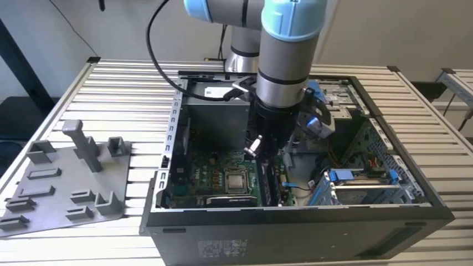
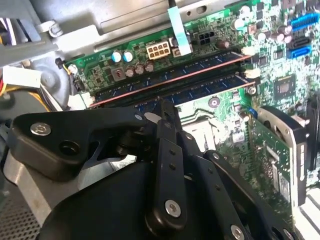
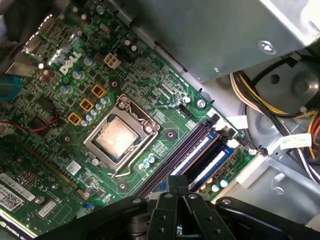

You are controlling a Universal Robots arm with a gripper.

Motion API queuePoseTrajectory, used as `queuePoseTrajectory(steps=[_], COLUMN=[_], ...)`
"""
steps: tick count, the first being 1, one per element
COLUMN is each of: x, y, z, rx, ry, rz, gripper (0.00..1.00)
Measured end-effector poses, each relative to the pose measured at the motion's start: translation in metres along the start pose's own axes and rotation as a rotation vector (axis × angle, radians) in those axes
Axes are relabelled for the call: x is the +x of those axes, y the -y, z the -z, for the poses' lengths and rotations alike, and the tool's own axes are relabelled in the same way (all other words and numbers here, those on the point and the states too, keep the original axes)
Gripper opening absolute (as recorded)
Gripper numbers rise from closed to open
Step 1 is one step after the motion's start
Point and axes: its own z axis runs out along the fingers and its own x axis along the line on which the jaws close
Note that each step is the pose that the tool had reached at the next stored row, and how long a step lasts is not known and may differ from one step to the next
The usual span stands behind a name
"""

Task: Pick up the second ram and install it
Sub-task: 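Press down the second ram until it locks into place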

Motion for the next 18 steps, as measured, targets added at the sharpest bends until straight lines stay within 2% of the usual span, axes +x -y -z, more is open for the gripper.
queuePoseTrajectory(steps=[18], x=[0.0021], y=[-0.0020], z=[-0.0020], rx=[-0.0009], ry=[0.0168], rz=[0.296], gripper=[0.11])
